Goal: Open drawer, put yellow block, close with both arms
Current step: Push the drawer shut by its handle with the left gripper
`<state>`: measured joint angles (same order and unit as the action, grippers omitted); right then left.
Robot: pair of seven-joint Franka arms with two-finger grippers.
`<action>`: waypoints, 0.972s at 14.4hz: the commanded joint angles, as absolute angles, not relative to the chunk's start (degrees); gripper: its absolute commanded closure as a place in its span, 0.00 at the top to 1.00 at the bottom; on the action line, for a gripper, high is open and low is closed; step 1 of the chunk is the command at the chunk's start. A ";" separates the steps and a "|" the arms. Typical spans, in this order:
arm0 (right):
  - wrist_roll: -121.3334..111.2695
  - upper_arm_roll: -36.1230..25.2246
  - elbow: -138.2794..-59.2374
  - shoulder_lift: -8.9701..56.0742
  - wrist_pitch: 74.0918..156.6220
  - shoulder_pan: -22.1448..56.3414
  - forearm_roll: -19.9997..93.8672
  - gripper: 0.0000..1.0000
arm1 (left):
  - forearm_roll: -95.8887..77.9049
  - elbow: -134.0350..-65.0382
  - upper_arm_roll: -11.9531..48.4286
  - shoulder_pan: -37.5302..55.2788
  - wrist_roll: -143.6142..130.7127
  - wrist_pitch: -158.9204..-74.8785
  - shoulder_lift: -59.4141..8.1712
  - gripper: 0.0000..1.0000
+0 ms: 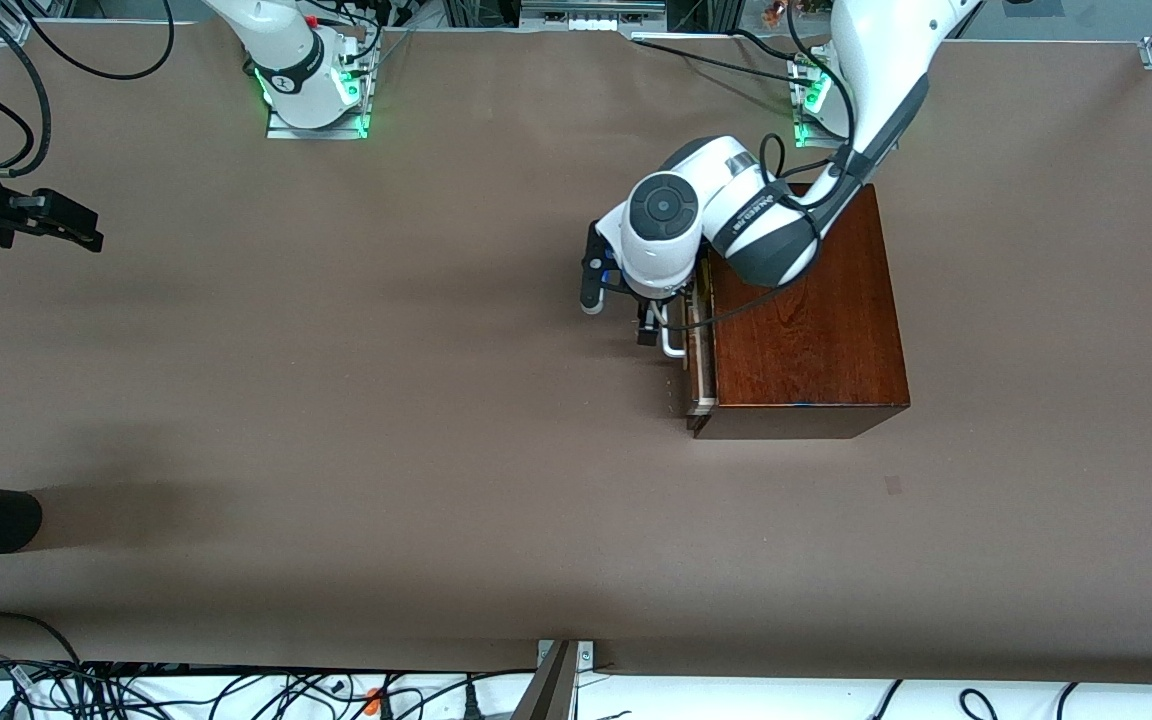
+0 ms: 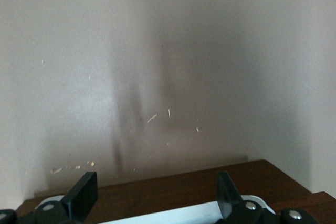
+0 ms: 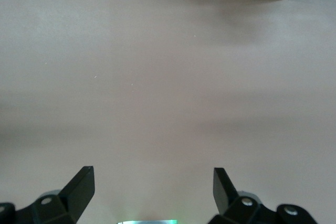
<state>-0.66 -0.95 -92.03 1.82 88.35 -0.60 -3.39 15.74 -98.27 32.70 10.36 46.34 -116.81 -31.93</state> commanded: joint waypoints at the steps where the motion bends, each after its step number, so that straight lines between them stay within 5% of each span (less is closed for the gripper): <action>1: -0.88 -0.44 -91.49 2.20 87.36 -0.70 -2.64 1.00 | 17.67 -98.35 32.78 9.05 47.55 -114.26 -30.50 1.00; 14: -1.14 -0.61 -91.32 4.13 90.53 -0.53 2.74 1.00 | 8.46 -93.88 35.24 6.86 35.73 -109.36 -23.75 1.00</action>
<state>-0.70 -0.51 -91.97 4.71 91.64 -0.50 3.67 12.07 -95.32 34.28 7.48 41.85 -113.57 -28.36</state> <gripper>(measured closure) 0.000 0.000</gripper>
